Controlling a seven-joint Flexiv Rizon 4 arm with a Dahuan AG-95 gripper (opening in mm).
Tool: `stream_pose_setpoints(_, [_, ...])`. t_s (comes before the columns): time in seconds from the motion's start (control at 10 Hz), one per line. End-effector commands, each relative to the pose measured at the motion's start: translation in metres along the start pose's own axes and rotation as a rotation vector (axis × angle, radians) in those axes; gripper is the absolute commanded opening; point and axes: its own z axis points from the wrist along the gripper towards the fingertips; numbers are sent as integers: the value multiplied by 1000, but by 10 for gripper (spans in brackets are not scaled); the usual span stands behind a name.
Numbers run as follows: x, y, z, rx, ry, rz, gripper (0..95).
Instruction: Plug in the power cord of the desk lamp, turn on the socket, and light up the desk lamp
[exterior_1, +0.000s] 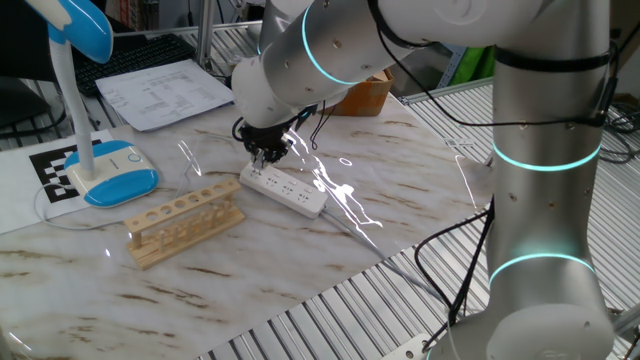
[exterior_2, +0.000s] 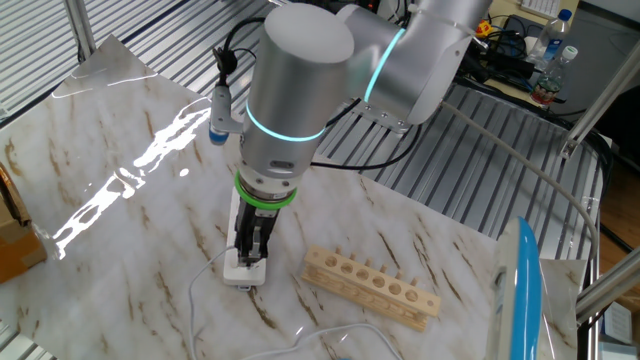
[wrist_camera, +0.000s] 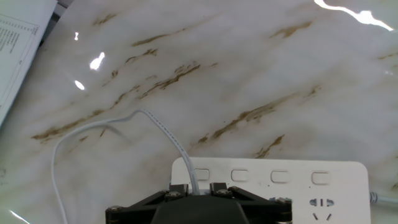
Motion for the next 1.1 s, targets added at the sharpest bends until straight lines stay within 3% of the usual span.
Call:
stream_pose_setpoints(0.1, [0,0,0,-1,-1,-4,0])
stream_pose_setpoints(0.7, [1,-1,1,10,-23,-17,0])
stream_pose_setpoints(1.1, [3,-1,4,-6,-26,-12,0])
